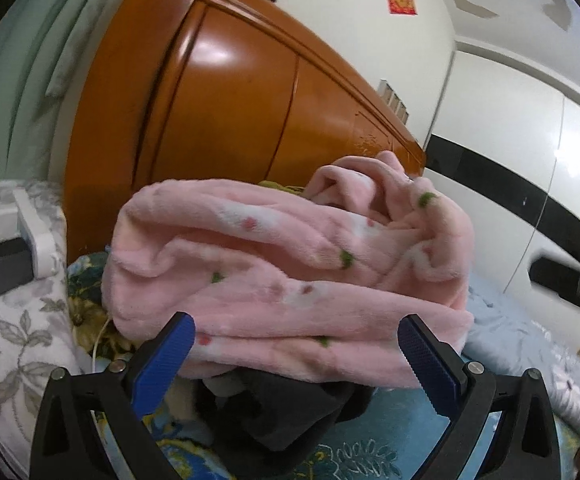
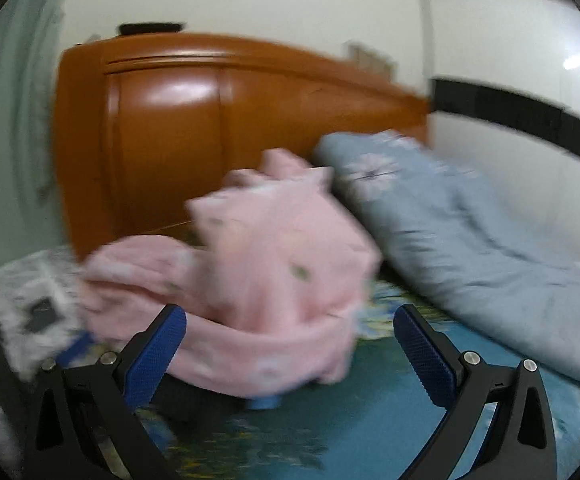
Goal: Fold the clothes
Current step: 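Grasp the pink garment with the right gripper and lift it off the heap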
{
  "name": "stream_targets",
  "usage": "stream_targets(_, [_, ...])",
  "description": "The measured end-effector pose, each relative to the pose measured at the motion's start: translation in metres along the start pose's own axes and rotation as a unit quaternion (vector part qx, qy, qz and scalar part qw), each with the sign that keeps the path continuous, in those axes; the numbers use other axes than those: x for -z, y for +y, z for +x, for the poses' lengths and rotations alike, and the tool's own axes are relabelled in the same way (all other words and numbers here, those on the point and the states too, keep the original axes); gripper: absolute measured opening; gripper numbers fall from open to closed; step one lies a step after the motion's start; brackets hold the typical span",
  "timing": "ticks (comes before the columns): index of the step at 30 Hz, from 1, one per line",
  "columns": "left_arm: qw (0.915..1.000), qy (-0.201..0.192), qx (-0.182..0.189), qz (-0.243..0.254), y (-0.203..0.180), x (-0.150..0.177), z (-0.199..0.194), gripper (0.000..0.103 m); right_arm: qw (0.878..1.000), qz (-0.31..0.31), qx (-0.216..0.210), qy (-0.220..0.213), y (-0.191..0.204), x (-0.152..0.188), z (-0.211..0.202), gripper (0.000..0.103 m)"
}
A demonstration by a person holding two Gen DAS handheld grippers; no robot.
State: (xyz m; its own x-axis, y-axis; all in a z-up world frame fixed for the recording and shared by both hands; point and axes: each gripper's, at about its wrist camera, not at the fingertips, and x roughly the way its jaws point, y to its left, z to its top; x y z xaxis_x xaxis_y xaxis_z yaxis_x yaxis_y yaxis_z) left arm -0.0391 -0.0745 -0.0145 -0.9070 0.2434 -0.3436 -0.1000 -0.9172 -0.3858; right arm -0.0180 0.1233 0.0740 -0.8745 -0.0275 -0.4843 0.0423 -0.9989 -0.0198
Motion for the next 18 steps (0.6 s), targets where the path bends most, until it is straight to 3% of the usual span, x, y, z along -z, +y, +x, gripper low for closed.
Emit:
stream_targets(3, [0.9999, 0.000, -0.003, -0.012, 0.010, -0.002, 0.001, 0.103, 1.000, -0.008, -0.001, 0.021, 0.014, -0.023, 0.024, 0.103])
stream_targets(6, [0.9996, -0.006, -0.013, -0.023, 0.019, -0.004, -0.001, 0.103, 0.999, 0.012, 0.005, 0.032, 0.022, -0.033, 0.055, 0.096])
stream_targets(8, [0.9993, -0.008, -0.016, -0.034, 0.026, -0.005, -0.002, 0.103, 0.998, 0.027, 0.015, 0.052, 0.024, -0.034, 0.079, 0.081])
stream_targets(10, [0.9989, -0.011, -0.013, -0.043, 0.031, -0.006, -0.004, 0.103, 0.993, 0.066, 0.021, 0.095, 0.015, -0.027, 0.098, 0.029])
stream_targets(12, [0.9989, -0.017, -0.013, -0.043, 0.035, -0.009, -0.008, 0.103, 0.987, 0.125, 0.010, 0.099, -0.004, -0.025, 0.098, 0.024])
stream_targets(13, [0.9993, -0.013, 0.001, -0.034, 0.036, -0.010, -0.011, 0.103, 0.986, 0.148, 0.005, 0.078, -0.016, -0.028, 0.087, 0.021])
stream_targets(15, [0.9994, -0.016, 0.022, -0.023, 0.036, -0.013, -0.017, 0.103, 0.987, 0.156, 0.020, 0.037, -0.037, -0.037, 0.059, 0.018])
stream_targets(18, [0.9958, -0.031, 0.086, 0.002, 0.025, -0.014, -0.031, 0.103, 0.986, 0.161, 0.045, 0.004, -0.072, -0.047, 0.017, 0.015])
